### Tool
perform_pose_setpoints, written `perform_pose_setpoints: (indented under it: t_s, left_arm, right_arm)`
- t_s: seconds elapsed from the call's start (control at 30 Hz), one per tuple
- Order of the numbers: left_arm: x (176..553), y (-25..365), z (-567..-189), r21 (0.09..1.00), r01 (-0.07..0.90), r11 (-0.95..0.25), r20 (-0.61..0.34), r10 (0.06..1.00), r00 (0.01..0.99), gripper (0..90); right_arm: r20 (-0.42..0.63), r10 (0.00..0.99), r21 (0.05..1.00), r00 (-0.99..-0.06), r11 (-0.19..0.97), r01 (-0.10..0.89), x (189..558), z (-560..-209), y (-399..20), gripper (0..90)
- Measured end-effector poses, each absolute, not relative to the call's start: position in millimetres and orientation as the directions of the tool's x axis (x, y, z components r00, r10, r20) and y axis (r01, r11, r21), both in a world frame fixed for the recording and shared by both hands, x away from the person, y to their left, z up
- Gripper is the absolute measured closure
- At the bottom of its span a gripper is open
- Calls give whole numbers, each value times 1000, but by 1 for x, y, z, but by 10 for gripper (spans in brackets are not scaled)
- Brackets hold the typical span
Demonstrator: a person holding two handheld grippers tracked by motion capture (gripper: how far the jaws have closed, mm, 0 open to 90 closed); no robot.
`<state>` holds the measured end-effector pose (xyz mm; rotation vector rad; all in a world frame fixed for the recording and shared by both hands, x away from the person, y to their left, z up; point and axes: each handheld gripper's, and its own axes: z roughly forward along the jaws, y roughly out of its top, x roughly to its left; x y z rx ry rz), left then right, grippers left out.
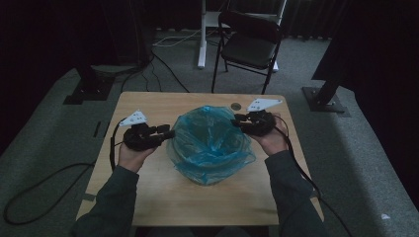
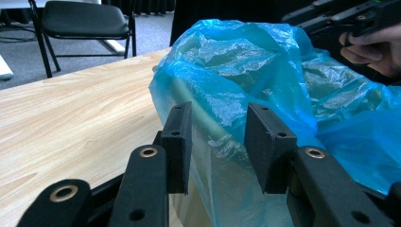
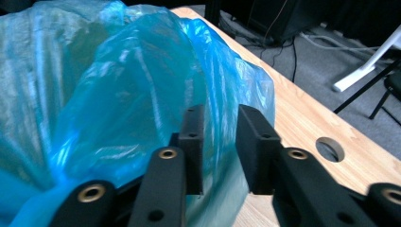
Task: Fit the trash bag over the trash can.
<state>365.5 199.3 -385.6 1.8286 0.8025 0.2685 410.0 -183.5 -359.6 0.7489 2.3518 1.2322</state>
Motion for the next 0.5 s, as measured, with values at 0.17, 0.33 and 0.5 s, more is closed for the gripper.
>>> perform_pose_setpoints:
  t_s: [0.17,0.33,0.5]
  left_arm:
    - [366,198,-386,895,398,-203,-187,639,746,620]
    - [367,198,-387,897,396,-199,-187,640,745,619]
    - [367,198,-387,897,396,-197,-187,641,745,620]
  right_arm:
    - [-44,632,836,-774,447,318,421,-364,-183,793]
    - [9,641,849,-768,401,344,428,-362,-189,895]
    - [19,678,827,-735,402,393,439,-369,-189,899]
